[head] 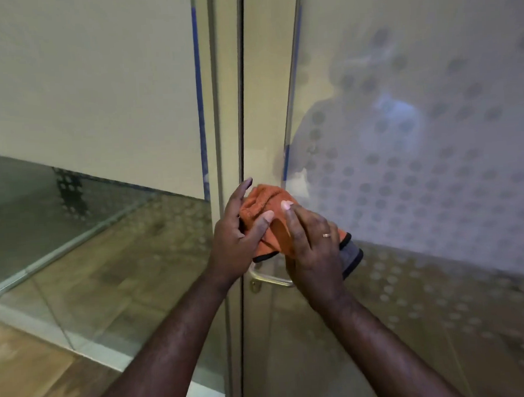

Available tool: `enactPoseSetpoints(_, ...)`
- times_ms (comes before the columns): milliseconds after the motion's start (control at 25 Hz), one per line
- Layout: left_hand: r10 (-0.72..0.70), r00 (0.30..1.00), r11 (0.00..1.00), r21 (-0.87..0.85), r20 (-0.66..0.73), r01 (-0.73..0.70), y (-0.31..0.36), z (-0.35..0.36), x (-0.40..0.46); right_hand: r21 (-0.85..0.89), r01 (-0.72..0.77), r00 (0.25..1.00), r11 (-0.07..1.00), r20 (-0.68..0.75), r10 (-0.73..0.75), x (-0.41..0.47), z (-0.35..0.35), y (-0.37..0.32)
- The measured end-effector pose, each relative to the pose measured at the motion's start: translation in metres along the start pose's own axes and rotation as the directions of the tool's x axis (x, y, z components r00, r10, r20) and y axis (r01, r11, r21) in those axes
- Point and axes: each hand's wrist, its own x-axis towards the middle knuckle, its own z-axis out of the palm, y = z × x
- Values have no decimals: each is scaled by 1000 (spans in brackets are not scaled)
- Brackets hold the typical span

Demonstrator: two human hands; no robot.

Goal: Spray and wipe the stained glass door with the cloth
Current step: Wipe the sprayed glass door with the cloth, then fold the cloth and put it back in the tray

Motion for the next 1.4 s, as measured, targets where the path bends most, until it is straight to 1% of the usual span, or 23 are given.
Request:
enactPoseSetpoints(120, -99, 987, 995, -13, -130, 98, 7, -24, -28, 83, 41, 994, 996, 96, -48, -7, 2, -31)
enactPoseSetpoints(240, -156, 953, 988, -39, -261, 151, 18, -48, -57, 282, 67, 973, 957, 193, -125, -15, 3, -54)
enactPoseSetpoints(320, -190, 925, 981, -32, -329, 190, 27, -63, -83, 446, 11, 960, 895, 247, -135, -27, 0, -64)
enactPoseSetpoints(360, -215, 907, 975, -33, -362, 218, 32, -70, -97, 528, -72, 959, 846, 271, -88, -34, -1, -68)
enactPoseSetpoints(400, -236, 885, 969, -30, -403, 245, 38, -77, -111, 610, -185, 953, 770, 303, -11, -42, 0, -72)
enactPoseSetpoints(440, -249, 858, 963, -19, -449, 269, 43, -83, -126, 679, -306, 932, 667, 356, 64, -52, 3, -75)
enactPoseSetpoints(480, -253, 827, 956, 0, -503, 293, 49, -88, -145, 728, -429, 889, 535, 445, 107, -64, 7, -81)
enactPoseSetpoints(520, -254, 795, 950, 14, -550, 313, 56, -92, -162, 743, -547, 824, 386, 558, 95, -76, 9, -89)
enactPoseSetpoints(560, -254, 762, 943, 22, -596, 331, 64, -96, -181, 712, -662, 736, 236, 676, 24, -89, 11, -100)
enactPoseSetpoints(600, -249, 726, 937, 31, -641, 348, 72, -100, -200, 650, -752, 643, 110, 760, -91, -102, 11, -114)
enactPoseSetpoints(640, -246, 686, 930, 33, -685, 367, 78, -104, -219, 591, -806, 571, 41, 793, -211, -115, 10, -129)
enactPoseSetpoints(680, -242, 639, 920, 36, -730, 390, 88, -112, -241, 553, -833, 522, 9, 791, -319, -129, 6, -150)
enactPoseSetpoints(720, -234, 596, 910, 42, -768, 412, 97, -120, -261, 546, -837, 502, 20, 783, -367, -142, 2, -171)
enactPoseSetpoints(840, -193, 473, 865, 78, -860, 495, 125, -147, -326, 555, -831, 494, 46, 772, -400, -164, -24, -232)
enactPoseSetpoints(880, -164, 428, 846, 97, -889, 525, 137, -156, -352, 564, -824, 482, 62, 753, -448, -167, -34, -253)
enactPoseSetpoints(1000, -87, 322, 781, 136, -943, 609, 172, -178, -425, 610, -788, 453, 90, 672, -586, -174, -60, -314)
enactPoseSetpoints(1160, 35, 170, 688, 147, -985, 711, 223, -210, -527, 652, -753, 413, 85, 570, -710, -194, -109, -410)
enactPoseSetpoints(1280, 100, 72, 610, 119, -992, 784, 260, -232, -598, 642, -762, 354, 83, 521, -777, -218, -150, -479)
enactPoseSetpoints(1360, 136, 8, 583, 86, -991, 808, 282, -243, -640, 643, -760, 319, 94, 496, -807, -232, -175, -520)
enactPoseSetpoints(1400, 160, -12, 572, 83, -987, 816, 292, -247, -661, 650, -755, 309, 92, 475, -824, -239, -188, -540)
